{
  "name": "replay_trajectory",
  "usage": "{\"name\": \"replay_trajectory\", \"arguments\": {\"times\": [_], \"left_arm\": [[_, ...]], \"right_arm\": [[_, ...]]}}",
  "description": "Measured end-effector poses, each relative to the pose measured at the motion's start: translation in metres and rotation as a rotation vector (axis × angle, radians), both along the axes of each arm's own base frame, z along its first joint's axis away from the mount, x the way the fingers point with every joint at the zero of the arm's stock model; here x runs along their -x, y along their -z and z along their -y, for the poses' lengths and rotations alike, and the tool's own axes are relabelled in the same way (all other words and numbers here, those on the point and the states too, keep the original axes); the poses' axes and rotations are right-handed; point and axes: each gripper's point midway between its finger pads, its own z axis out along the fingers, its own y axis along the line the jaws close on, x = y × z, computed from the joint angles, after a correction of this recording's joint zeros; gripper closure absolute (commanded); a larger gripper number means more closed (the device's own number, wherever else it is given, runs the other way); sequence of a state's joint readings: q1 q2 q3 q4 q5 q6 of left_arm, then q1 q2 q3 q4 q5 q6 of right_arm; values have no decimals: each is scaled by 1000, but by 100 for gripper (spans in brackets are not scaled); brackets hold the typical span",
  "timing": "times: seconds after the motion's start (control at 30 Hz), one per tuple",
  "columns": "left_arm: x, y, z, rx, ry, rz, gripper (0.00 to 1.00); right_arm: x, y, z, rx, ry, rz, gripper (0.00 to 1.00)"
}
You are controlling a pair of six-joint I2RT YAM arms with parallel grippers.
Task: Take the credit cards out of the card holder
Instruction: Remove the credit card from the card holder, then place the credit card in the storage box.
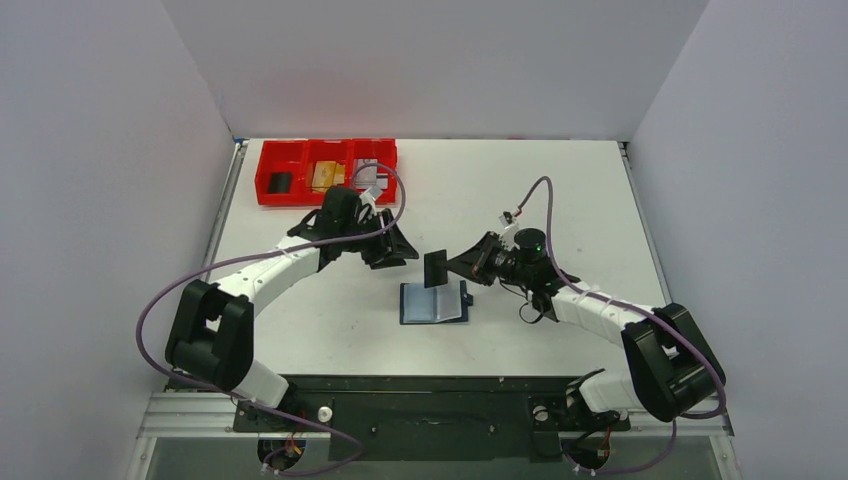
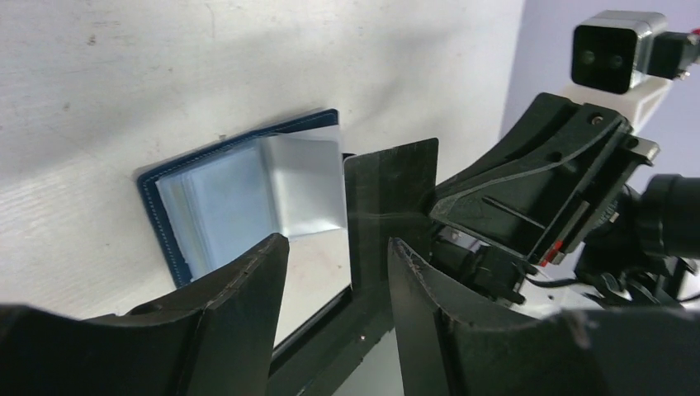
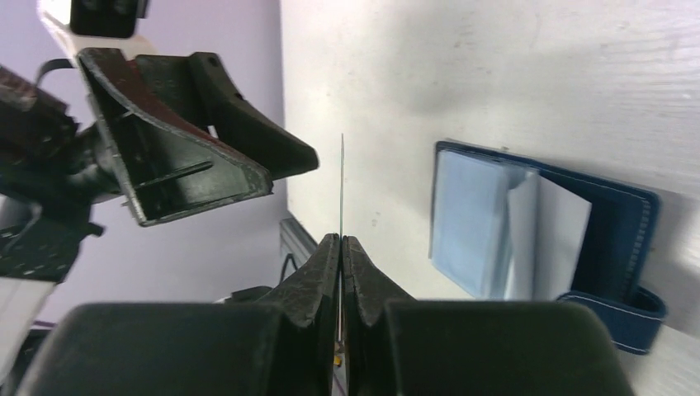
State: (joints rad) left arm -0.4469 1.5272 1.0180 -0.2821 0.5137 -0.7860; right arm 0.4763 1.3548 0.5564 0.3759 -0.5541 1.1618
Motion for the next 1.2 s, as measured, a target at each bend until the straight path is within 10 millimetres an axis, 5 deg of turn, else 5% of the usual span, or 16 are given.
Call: {"name": "replay_trajectory", "arguments": {"times": [0.3,0.53,0.8,0.87,0.9,0.97,1.03,1.2], "left_arm": [[2,-28,15,238,35,-12,54],[4,-43,23,349,50,-18,60],[5,-57,28,431,55,-26,100],[6,-58,29,438,59,-25,100],[5,-59,29,440,60,-22,100],[6,-58,29,436,60,-22,100],[5,-54,27,419,51,-24,100],[7,-37,17,317,17,-24,100]], "right_arm": [[-7,-46,-13,-172,-12,42,100],[-11,-60,-19,-236,-23,48,100],[-11,-60,-19,-237,-28,51,98],[-11,-57,-19,-223,-30,50,73],[-10,-54,-19,-206,-31,42,52],[-12,-51,-18,-179,-28,36,31],[-13,-48,-18,-138,-24,43,22],[-17,-55,-4,-10,18,104,16]]}}
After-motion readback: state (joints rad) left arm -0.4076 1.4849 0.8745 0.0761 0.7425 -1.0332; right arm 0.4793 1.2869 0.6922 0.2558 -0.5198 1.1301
